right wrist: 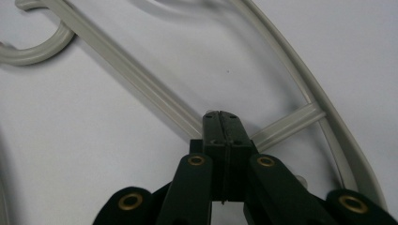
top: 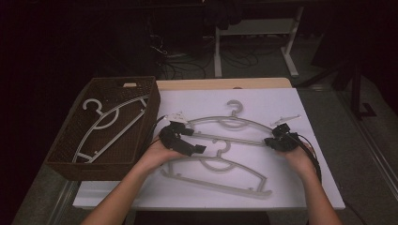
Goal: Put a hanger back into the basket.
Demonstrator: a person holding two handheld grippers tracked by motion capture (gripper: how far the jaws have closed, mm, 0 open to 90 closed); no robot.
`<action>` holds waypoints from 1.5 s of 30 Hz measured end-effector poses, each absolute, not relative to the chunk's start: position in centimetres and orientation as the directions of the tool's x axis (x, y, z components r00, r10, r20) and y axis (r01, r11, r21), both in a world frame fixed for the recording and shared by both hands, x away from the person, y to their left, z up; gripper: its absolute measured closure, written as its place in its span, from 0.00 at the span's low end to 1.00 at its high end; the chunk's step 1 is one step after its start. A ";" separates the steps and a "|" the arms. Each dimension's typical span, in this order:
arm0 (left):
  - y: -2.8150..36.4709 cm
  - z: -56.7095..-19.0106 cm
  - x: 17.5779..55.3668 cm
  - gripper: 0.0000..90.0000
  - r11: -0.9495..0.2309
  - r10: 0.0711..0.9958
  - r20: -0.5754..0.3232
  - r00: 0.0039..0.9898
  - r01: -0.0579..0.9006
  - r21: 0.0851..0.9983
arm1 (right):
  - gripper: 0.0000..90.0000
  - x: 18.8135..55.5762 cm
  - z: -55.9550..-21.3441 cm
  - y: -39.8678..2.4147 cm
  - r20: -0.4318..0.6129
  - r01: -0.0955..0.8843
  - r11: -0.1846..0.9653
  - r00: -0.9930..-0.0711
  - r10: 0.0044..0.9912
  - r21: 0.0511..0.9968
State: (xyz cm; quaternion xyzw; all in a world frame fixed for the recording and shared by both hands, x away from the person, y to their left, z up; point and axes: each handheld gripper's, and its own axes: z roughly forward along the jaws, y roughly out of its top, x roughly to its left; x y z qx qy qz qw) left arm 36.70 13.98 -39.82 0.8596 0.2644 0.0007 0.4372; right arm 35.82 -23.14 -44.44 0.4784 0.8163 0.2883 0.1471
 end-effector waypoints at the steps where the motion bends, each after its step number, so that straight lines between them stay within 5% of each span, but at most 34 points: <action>1: 13.7 -39.8 37.0 0.07 -0.485 0.462 -0.218 0.860 0.451 0.749 | 0.99 35.8 -44.5 -23.2 0.037 0.696 0.376 -0.500 0.865 0.611; 22: 9.4 -40.1 47.4 0.08 -0.582 0.534 -0.073 0.843 0.429 0.691 | 0.99 36.0 -44.5 -23.3 0.053 0.704 0.372 -0.502 0.863 0.605; 33: 7.4 -42.8 50.3 0.19 -0.710 0.486 0.019 0.873 0.383 0.591 | 0.99 36.1 -44.6 -23.4 0.064 0.711 0.367 -0.500 0.863 0.600; 45: 6.5 -44.2 50.8 0.48 -0.776 0.411 0.104 0.906 0.288 0.561 | 0.99 36.1 -44.7 -23.4 0.071 0.713 0.364 -0.500 0.863 0.600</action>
